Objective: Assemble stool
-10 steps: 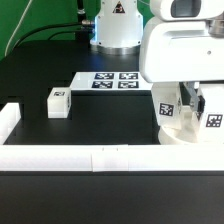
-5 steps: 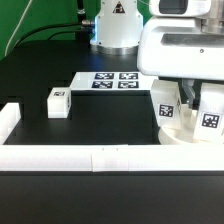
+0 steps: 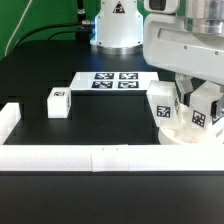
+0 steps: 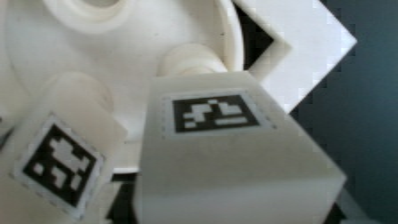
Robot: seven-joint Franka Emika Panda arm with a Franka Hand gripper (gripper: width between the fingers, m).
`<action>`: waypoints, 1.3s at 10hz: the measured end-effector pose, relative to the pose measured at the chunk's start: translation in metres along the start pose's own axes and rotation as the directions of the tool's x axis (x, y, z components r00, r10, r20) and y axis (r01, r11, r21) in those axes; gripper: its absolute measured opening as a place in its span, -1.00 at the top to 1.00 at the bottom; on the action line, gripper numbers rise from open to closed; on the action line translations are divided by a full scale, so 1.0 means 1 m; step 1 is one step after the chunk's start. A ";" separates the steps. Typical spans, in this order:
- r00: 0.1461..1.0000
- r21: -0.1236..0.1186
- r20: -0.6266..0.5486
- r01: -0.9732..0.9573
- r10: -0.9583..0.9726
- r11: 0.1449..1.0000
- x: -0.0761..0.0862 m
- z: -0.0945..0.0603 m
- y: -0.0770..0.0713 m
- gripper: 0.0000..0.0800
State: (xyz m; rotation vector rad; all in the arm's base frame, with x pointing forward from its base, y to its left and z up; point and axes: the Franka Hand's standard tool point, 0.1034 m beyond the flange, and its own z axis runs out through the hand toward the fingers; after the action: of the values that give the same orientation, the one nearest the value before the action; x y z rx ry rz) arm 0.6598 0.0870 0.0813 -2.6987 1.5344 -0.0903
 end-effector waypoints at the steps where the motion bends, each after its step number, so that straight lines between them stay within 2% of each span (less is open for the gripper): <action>1: 0.993 0.010 -0.003 -0.116 0.116 0.993 -0.002 0.000 0.003 0.14; 3: 0.951 0.033 0.011 -0.308 0.308 0.951 -0.017 0.005 0.004 0.14; 5: 0.874 0.041 0.022 -0.485 0.485 0.873 -0.034 0.005 -0.004 0.14; 6: 0.844 0.042 0.032 -0.536 0.535 0.843 -0.038 0.004 -0.006 0.14; 9: 0.819 0.037 0.050 -0.574 0.572 0.818 -0.034 0.004 -0.004 0.14; 10: 0.833 0.038 0.048 -0.553 0.552 0.832 -0.034 0.005 -0.004 -0.08; 11: 0.887 0.028 0.043 -0.461 0.460 0.887 -0.035 0.003 -0.003 -0.53; 12: 0.939 0.003 0.053 -0.342 0.341 0.940 -0.039 -0.005 -0.004 -0.53; 13: 0.970 0.015 0.056 -0.239 0.238 0.971 -0.040 -0.012 -0.009 -0.60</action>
Offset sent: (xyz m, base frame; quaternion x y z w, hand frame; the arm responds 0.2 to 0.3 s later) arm -0.0031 0.0305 -0.0039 0.0691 0.0265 0.2184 0.9730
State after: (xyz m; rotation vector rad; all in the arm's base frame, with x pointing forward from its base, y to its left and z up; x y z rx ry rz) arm 0.6465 0.1261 0.0926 -2.4556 1.8153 -0.0270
